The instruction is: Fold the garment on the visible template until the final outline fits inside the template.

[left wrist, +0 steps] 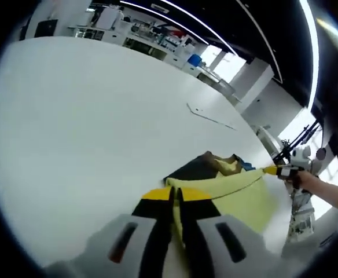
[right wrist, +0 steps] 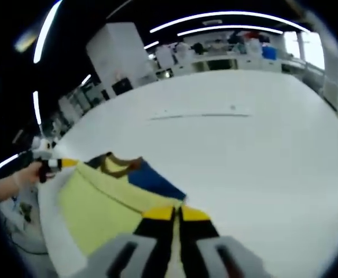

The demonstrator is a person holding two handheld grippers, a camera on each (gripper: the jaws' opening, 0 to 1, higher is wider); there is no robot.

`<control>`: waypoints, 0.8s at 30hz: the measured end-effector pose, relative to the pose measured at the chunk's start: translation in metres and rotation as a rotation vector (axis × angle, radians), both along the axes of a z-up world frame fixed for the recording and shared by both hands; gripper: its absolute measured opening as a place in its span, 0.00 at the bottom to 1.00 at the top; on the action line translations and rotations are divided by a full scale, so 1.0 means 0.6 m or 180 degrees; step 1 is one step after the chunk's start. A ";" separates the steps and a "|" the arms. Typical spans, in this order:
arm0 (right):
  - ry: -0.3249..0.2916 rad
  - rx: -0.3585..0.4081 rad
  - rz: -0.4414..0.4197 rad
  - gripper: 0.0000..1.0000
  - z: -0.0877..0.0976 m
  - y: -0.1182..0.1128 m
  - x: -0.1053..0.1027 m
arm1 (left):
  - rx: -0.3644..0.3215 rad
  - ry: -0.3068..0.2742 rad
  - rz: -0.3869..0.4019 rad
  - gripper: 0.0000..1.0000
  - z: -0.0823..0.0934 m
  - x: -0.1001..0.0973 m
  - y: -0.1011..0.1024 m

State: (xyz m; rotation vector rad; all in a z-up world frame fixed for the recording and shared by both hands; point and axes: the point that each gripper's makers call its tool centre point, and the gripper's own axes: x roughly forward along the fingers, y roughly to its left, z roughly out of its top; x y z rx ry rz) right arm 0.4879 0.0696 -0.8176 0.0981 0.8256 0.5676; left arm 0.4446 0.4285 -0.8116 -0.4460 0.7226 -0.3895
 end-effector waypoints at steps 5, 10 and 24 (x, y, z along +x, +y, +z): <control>-0.0045 0.0047 0.0042 0.11 0.006 -0.001 -0.005 | 0.0038 -0.0105 -0.0095 0.18 0.007 -0.003 -0.005; -0.0129 0.0060 0.0173 0.28 0.018 0.000 -0.023 | 0.0191 -0.0244 -0.0368 0.35 0.014 -0.012 -0.010; -0.0357 0.0110 0.0679 0.88 0.031 0.037 -0.073 | 0.0290 -0.0483 -0.1060 0.98 0.030 -0.057 -0.038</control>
